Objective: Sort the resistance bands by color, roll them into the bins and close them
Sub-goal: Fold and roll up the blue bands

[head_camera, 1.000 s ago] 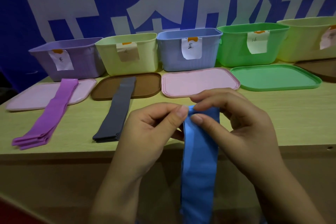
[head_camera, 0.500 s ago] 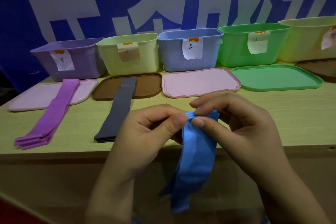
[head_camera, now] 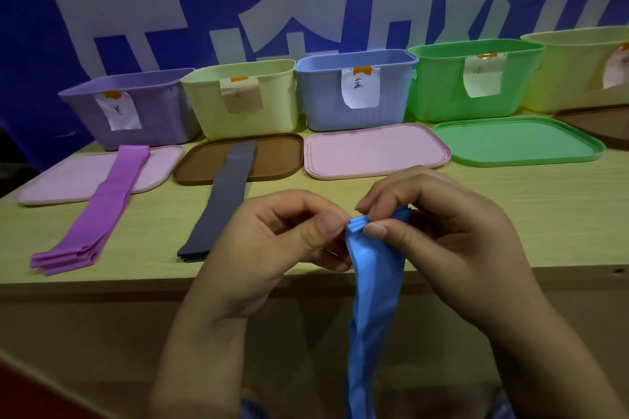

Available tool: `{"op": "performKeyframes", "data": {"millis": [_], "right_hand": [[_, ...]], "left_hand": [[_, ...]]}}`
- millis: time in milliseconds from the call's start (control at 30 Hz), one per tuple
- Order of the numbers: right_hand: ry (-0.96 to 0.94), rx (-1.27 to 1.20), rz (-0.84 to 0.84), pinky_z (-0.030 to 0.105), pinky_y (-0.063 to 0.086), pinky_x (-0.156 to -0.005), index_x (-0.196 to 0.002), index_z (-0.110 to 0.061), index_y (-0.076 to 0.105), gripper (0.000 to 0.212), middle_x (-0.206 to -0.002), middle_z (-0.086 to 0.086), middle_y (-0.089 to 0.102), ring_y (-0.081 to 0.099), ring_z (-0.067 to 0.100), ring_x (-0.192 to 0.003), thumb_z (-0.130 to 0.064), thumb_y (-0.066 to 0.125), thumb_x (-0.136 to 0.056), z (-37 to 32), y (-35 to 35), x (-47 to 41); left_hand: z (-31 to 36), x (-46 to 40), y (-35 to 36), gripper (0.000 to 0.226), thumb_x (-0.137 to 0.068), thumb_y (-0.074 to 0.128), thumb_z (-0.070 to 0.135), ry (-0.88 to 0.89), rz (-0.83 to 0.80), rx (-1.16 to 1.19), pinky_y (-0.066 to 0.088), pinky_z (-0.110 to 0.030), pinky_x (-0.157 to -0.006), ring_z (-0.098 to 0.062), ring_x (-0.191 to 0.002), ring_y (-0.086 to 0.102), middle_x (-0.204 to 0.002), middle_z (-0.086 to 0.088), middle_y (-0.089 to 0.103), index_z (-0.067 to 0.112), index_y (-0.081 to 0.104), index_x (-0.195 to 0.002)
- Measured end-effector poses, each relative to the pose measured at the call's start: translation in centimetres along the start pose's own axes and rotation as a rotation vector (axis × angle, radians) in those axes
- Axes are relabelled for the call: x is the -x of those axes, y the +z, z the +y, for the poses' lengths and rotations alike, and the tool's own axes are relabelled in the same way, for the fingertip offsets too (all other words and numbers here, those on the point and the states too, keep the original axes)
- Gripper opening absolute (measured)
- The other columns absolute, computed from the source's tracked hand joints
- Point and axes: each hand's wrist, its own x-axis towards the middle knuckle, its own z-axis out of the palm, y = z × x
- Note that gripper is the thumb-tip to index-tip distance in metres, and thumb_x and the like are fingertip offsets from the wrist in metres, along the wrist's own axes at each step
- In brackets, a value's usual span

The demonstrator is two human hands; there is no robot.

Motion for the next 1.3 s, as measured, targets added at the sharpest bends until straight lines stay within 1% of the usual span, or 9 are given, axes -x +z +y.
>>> {"op": "performKeyframes", "data": {"millis": [133, 233, 400, 500, 633, 800, 933, 1133, 1300], "right_hand": [[-0.033, 0.056, -0.059, 0.011, 0.042, -0.071, -0.081, -0.022, 0.061, 0.005, -0.088, -0.009, 0.063, 0.060, 0.005, -0.089, -0.018, 0.063, -0.081, -0.09, -0.17, -0.07], [-0.017, 0.053, -0.069, 0.010, 0.042, -0.070, -0.081, -0.023, 0.061, 0.003, -0.087, -0.011, 0.063, 0.060, 0.005, -0.090, -0.020, 0.063, -0.081, 0.03, -0.19, -0.07], [-0.001, 0.044, -0.094, 0.010, 0.041, -0.069, -0.082, -0.024, 0.061, 0.003, -0.090, -0.012, 0.063, 0.061, 0.005, -0.091, -0.022, 0.062, -0.082, 0.18, -0.08, 0.02], [0.019, 0.022, -0.092, 0.010, 0.042, -0.072, -0.081, -0.023, 0.061, 0.002, -0.091, -0.011, 0.064, 0.061, 0.005, -0.093, -0.022, 0.062, -0.081, 0.22, -0.12, 0.18], [0.122, -0.094, -0.075, 0.015, 0.047, -0.081, -0.077, -0.029, 0.059, 0.005, -0.104, -0.013, 0.066, 0.061, 0.007, -0.106, -0.025, 0.061, -0.080, -0.05, -0.55, 0.50], [0.177, -0.039, -0.085, 0.019, 0.047, -0.088, -0.078, -0.029, 0.060, 0.003, -0.113, -0.017, 0.064, 0.057, 0.004, -0.115, -0.032, 0.060, -0.079, -0.02, -0.96, 0.56], [0.224, -0.053, -0.121, 0.020, 0.050, -0.082, -0.077, -0.030, 0.061, 0.005, -0.103, -0.017, 0.067, 0.061, 0.003, -0.106, -0.035, 0.060, -0.077, 0.08, -0.69, 0.61], [0.254, -0.046, -0.118, 0.040, 0.053, -0.074, -0.079, -0.028, 0.062, 0.011, -0.088, -0.011, 0.067, 0.064, 0.016, -0.090, -0.038, 0.059, -0.076, -0.17, -0.48, 0.63], [0.258, -0.036, -0.084, 0.037, 0.054, -0.070, -0.080, -0.028, 0.063, 0.013, -0.087, -0.010, 0.067, 0.064, 0.012, -0.087, -0.040, 0.059, -0.076, -0.33, -0.29, 0.58]], "left_hand": [[0.17, 0.03, -0.07, 0.019, -0.069, 0.073, 0.034, -0.024, -0.023, -0.016, 0.054, -0.023, -0.057, -0.013, -0.063, 0.067, -0.067, 0.000, 0.068, 0.017, 0.075, -0.075], [0.30, -0.02, -0.16, 0.005, -0.071, 0.072, 0.019, -0.042, -0.036, -0.050, 0.054, -0.023, -0.057, -0.014, -0.061, 0.067, -0.065, -0.001, 0.068, 0.016, 0.075, -0.074], [0.35, 0.16, -0.36, 0.015, -0.074, 0.065, 0.022, -0.037, -0.032, -0.103, 0.054, -0.022, -0.058, -0.014, -0.062, 0.068, -0.068, -0.004, 0.070, 0.013, 0.075, -0.079], [0.35, 0.18, -0.24, 0.005, -0.076, 0.070, 0.016, -0.028, -0.017, -0.144, 0.054, -0.021, -0.057, -0.014, -0.060, 0.068, -0.067, -0.003, 0.070, 0.016, 0.075, -0.078], [0.00, 0.00, -0.21, 0.017, -0.081, 0.058, 0.014, -0.038, 0.041, -0.173, 0.054, -0.023, -0.057, -0.015, -0.060, 0.067, -0.066, -0.004, 0.068, 0.018, 0.073, -0.075], [0.35, -0.01, -0.22, 0.012, -0.086, 0.063, 0.013, 0.026, -0.025, -0.295, 0.052, -0.018, -0.060, -0.007, -0.064, 0.066, -0.069, 0.006, 0.068, 0.017, 0.068, -0.076], [0.48, 0.11, -0.13, 0.009, -0.088, 0.063, 0.017, 0.042, -0.046, -0.356, 0.052, -0.017, -0.063, -0.006, -0.068, 0.066, -0.072, 0.009, 0.068, 0.017, 0.068, -0.081], [0.70, 0.47, 0.15, 0.012, -0.087, 0.055, 0.017, 0.046, -0.049, -0.421, 0.050, -0.013, -0.064, -0.005, -0.071, 0.066, -0.074, 0.009, 0.067, 0.018, 0.067, -0.084], [0.85, 0.56, 0.44, 0.013, -0.087, 0.054, 0.020, 0.061, -0.038, -0.460, 0.050, -0.012, -0.064, -0.005, -0.073, 0.066, -0.077, 0.009, 0.067, 0.021, 0.067, -0.085]]}}
